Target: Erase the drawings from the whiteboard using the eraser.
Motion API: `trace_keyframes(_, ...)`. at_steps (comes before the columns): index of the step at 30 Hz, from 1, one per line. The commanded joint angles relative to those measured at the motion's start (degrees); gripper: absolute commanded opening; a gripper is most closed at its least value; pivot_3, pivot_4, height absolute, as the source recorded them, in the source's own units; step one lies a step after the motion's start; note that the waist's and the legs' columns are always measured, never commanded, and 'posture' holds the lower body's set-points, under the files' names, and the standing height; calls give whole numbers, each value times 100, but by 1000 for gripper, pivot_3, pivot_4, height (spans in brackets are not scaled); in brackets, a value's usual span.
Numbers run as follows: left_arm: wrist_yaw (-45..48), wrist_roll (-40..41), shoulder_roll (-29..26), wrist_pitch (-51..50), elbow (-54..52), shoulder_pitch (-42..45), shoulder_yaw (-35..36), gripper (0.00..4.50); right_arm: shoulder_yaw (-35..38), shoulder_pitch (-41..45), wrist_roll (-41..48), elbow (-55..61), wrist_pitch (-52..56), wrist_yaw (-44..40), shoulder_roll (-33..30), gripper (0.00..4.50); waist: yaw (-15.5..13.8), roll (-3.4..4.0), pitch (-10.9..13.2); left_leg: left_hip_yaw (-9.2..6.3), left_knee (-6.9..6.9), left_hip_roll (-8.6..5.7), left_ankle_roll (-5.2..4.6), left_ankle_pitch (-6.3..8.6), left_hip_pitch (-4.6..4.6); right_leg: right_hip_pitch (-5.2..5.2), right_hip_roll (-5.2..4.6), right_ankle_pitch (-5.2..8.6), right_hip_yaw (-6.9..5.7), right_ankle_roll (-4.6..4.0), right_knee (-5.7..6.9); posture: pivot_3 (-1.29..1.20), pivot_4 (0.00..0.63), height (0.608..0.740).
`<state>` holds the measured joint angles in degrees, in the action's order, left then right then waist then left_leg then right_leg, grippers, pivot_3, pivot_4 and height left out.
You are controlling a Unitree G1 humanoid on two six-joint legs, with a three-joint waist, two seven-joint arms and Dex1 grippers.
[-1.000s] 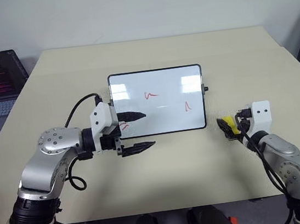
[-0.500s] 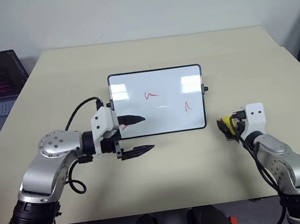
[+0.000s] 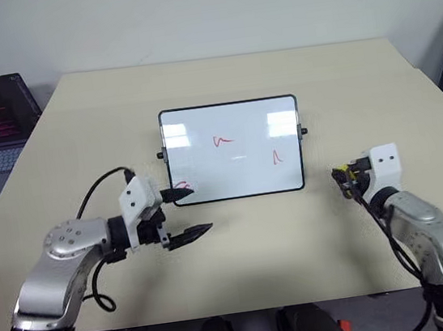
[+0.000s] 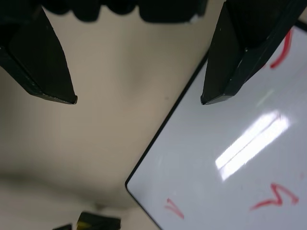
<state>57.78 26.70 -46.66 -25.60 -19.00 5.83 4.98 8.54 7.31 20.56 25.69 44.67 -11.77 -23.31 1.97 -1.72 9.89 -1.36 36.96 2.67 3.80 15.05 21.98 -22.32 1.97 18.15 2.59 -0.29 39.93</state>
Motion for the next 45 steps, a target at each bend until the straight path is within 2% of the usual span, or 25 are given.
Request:
trace_keyframes(1, -130, 9, -152, 13, -245, -258, 424, 4500, 28, 31, 473, 755, 164, -559, -281, 1012, -3, 0, 0, -1, 0, 1, 0, 0, -1, 0, 0, 1, 0, 1, 1, 0, 150, 740)
trace_keyframes(4, -139, -184, -317, 109, -205, -512, 539, 4500, -163, 143, 800, 1121, 286, -1050, -562, 1008, -4, 0, 0, -1, 0, 0, 0, 0, -4, 2, 0, 1, 1, 2, 2, 0, 150, 740)
trace_keyframes(9, -183, -284, -455, 89, -238, -635, 657, 4500, -647, 543, 800, 1215, 127, -1518, -851, 997, -8, -2, 1, -1, 2, -1, 0, 0, -4, 2, -1, 1, 1, 2, 1, 0, 150, 740)
trace_keyframes(13, -282, -390, -429, 178, -83, -499, 620, 4500, -1193, 662, 220, 1193, -426, -1776, -1197, 997, -11, -2, 2, -1, 0, -1, 0, 0, 0, 1, -1, 1, -2, 1, -4, 0, 150, 740)
trace_keyframes(17, -598, -502, -385, 75, -52, -461, 738, 4500, -1729, 836, -467, 946, -1149, -1681, -1093, 997, -12, -5, 3, -2, 0, -1, -1, 0, 1, 1, -2, 1, -3, 0, -6, 0, 150, 740)
trace_keyframes(23, -736, -633, -518, -71, -243, -1126, 1114, 4500, -3035, 1764, -1560, -20, -2037, -1838, -523, 997, 118, -9, 8, 1, -1, 3, 0, 0, -7, 0, -1, -1, 1, -4, 1, 0, 150, 740)
trace_keyframes(25, -742, -630, -542, -74, -261, -1220, 1193, 4500, -3248, 1964, -1734, -252, -2164, -1903, -326, 996, 112, -13, 12, -3, -2, 4, 0, 0, -6, -1, -1, -4, -3, -12, 0, 0, 150, 740)
trace_keyframes(31, -842, -878, -653, 26, 55, -1235, 1327, 4500, -3975, 3245, -2225, -1523, -2201, -2112, 798, 996, 94, -21, 17, -5, 2, 2, 0, 0, -8, 0, -4, -11, -7, -25, 6, 0, 150, 740)
trace_keyframes(38, -734, -940, -684, 107, -3, -1251, 1209, 4500, -4400, 4037, -2522, -2807, -2085, -2453, 1682, 996, 70, -25, 15, -7, 0, 3, 0, 0, 2, -5, -11, -11, -14, -28, 2, 0, 150, 740)
trace_keyframes(45, -568, -944, -694, 134, -54, -1168, 1082, 4500, -4424, 4719, -3091, -4498, -2929, -2225, 2220, 996, 74, -24, 16, -9, 1, 3, 0, 0, 0, -5, -12, -12, -16, -30, 7, 0, 150, 740)
